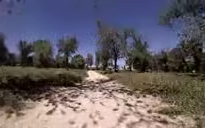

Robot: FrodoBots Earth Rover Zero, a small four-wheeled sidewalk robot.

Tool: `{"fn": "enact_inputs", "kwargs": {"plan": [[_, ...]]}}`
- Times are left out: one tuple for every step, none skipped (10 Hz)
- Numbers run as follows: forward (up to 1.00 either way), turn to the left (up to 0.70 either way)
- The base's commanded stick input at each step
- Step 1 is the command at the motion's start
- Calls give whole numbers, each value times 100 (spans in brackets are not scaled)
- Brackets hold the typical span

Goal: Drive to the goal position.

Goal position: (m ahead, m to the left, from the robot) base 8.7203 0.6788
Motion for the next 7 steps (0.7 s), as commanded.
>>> {"fn": "enact_inputs", "kwargs": {"plan": [[85, 0], [85, 0], [85, 0], [85, 0], [85, 0], [85, 0], [85, 0]]}}
